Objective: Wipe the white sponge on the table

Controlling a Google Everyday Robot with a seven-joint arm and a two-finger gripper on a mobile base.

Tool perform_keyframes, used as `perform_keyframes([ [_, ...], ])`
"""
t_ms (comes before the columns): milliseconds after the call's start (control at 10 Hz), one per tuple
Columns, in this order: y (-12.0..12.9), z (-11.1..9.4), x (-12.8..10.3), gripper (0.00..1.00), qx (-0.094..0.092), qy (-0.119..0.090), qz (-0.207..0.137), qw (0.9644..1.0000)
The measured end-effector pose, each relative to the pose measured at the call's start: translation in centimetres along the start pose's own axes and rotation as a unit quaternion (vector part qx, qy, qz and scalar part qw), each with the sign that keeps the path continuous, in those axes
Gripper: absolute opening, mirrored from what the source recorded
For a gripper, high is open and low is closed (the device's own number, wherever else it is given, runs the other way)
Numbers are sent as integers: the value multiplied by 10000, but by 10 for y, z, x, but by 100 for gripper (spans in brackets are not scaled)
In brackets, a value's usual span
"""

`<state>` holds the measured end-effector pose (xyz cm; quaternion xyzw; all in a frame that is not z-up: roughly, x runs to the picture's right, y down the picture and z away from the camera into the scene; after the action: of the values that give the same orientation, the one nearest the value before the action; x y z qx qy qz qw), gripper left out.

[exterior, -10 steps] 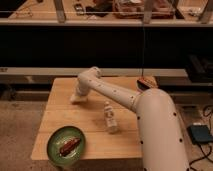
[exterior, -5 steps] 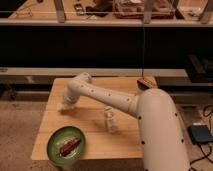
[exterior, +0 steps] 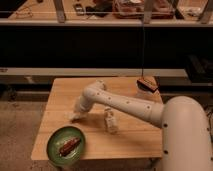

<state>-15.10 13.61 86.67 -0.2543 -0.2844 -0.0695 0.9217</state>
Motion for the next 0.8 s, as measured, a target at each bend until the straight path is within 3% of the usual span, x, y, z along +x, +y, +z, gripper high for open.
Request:
perform_keyframes([
  [200, 5, -20, 53, 18, 90, 263, 318, 9991],
  [300, 0, -25, 68, 18, 150, 355, 448, 9983],
  [500, -25, -32, 97, 18, 375, 564, 803, 9945],
  [800, -73, -26, 103, 18, 639, 754, 1075, 9893],
])
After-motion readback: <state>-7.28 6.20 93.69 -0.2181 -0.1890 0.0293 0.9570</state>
